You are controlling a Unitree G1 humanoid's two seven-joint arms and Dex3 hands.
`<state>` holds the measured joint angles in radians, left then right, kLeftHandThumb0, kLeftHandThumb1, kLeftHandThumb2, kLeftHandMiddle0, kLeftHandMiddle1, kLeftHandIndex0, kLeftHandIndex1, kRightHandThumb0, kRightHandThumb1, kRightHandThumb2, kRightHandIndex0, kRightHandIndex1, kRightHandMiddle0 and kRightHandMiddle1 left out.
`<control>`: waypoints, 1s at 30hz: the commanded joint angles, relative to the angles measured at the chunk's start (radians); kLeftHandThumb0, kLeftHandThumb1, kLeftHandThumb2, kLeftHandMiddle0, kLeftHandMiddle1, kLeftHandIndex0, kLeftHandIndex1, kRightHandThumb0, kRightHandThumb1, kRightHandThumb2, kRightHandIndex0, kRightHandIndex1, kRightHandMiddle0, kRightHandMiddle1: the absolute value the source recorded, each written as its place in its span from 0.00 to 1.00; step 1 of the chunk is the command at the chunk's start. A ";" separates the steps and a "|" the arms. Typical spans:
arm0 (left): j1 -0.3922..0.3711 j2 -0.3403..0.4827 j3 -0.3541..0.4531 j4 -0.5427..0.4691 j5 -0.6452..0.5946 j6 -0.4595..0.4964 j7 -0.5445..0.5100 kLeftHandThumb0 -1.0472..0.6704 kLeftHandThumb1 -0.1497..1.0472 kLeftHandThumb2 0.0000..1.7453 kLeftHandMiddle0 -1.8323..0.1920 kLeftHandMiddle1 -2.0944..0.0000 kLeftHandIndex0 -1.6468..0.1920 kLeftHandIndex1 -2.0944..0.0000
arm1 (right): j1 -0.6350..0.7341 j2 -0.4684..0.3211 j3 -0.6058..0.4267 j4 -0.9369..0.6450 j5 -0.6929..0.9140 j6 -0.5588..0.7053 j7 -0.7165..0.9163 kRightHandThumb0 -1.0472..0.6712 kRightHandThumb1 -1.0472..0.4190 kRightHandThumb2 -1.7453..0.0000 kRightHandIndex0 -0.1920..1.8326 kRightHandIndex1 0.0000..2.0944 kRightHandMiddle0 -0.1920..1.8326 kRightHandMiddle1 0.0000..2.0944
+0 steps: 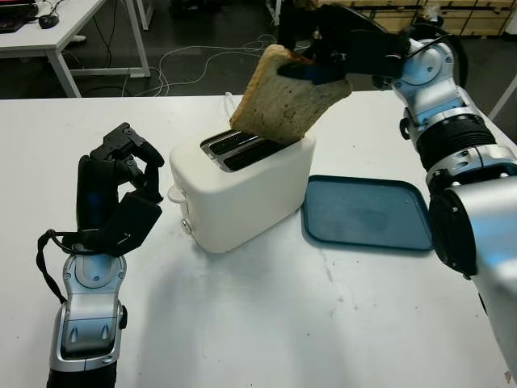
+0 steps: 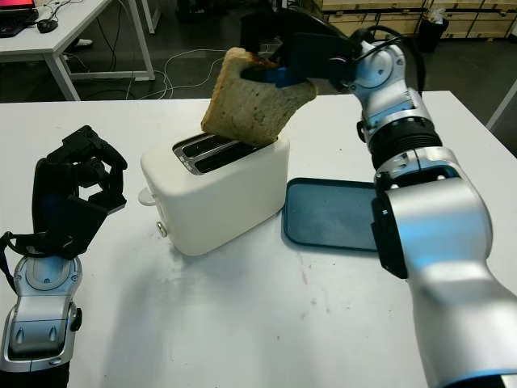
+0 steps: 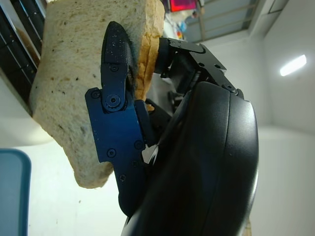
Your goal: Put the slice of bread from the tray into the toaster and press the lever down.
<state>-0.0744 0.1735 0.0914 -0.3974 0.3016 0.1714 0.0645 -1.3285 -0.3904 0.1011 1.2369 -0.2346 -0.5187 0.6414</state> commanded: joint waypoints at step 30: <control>0.008 -0.003 0.004 -0.006 0.000 0.001 0.002 0.52 0.64 0.62 0.44 0.17 0.57 0.17 | 0.075 0.033 0.031 -0.201 0.075 -0.002 0.209 0.32 0.09 0.77 0.67 0.83 0.57 0.83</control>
<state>-0.0739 0.1736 0.0928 -0.3967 0.3057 0.1703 0.0672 -1.2419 -0.3533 0.1201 1.0513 -0.1438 -0.5186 0.8615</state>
